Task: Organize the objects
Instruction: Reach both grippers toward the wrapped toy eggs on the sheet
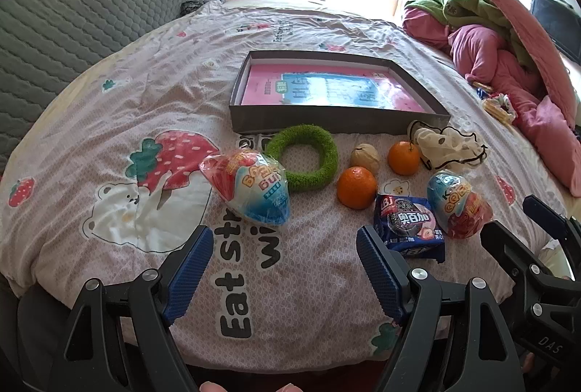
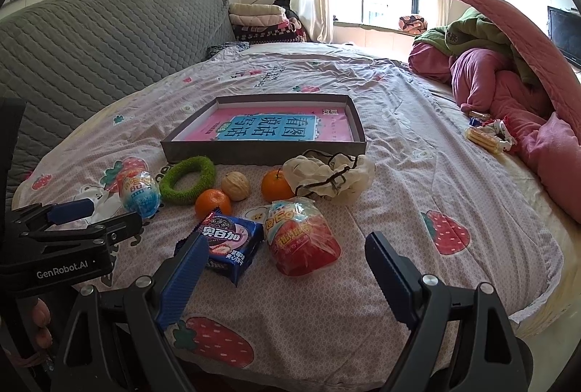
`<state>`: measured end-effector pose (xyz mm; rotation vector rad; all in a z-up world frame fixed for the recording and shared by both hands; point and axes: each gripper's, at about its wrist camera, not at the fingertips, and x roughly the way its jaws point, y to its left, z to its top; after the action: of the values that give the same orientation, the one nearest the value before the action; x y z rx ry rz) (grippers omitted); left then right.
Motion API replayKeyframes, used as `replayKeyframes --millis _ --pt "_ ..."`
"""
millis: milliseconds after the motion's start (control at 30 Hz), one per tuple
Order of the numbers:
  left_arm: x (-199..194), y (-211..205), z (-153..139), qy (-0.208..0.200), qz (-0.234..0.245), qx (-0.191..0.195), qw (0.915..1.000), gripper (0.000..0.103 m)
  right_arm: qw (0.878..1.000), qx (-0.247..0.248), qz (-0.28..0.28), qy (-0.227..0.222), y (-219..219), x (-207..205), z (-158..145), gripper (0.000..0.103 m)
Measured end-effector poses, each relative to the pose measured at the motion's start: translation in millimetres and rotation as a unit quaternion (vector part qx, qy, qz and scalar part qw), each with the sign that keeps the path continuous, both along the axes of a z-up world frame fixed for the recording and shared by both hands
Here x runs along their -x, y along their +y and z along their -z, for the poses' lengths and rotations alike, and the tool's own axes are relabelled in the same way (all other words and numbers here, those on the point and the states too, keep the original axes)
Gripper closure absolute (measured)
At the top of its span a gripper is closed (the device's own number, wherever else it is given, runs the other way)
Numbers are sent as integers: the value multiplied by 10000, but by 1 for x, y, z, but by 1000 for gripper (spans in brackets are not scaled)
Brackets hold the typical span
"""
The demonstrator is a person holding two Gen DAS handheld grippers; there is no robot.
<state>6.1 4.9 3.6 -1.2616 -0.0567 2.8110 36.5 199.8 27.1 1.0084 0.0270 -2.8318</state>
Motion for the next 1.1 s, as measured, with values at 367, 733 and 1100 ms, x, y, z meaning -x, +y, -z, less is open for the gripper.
replayKeyframes --millis 367,733,1100 --pt "1 0 3 -50 16 -16 10000 21 10000 -10 -5 -46 -1 2 3 15" --pt "2 -5 7 -150 -30 -116 9998 21 10000 -23 15 -67 -1 1 4 15" --pt "8 -23 11 -185 -166 -316 9992 21 9998 -29 134 -151 6 5 8 15"
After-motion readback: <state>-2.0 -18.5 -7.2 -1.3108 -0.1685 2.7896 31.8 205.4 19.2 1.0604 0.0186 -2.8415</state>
